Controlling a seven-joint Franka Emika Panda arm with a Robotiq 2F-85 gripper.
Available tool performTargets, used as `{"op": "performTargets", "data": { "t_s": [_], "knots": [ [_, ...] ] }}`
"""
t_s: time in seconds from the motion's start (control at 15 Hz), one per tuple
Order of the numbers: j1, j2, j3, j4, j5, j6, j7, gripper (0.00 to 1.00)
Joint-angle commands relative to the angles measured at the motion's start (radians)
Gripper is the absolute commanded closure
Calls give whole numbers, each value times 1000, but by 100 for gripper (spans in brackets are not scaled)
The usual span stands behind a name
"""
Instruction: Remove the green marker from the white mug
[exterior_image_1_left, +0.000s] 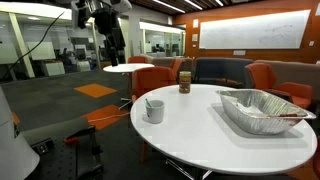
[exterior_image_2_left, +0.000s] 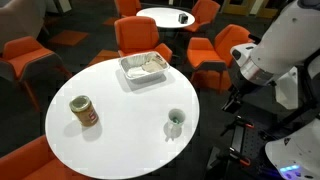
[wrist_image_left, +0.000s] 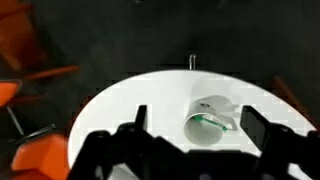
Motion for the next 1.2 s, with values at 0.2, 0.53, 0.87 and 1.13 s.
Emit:
{"op": "performTargets", "data": {
  "t_s": [0.2,0.53,0.87,1.13],
  "knots": [
    [21,3,-22,2,-17,-4,13,0],
    [-24,113,-14,42,65,41,226,0],
    [-81,328,-7,78,89,246,439,0],
    [-92,501,-24,132,114,389,598,0]
  ]
}}
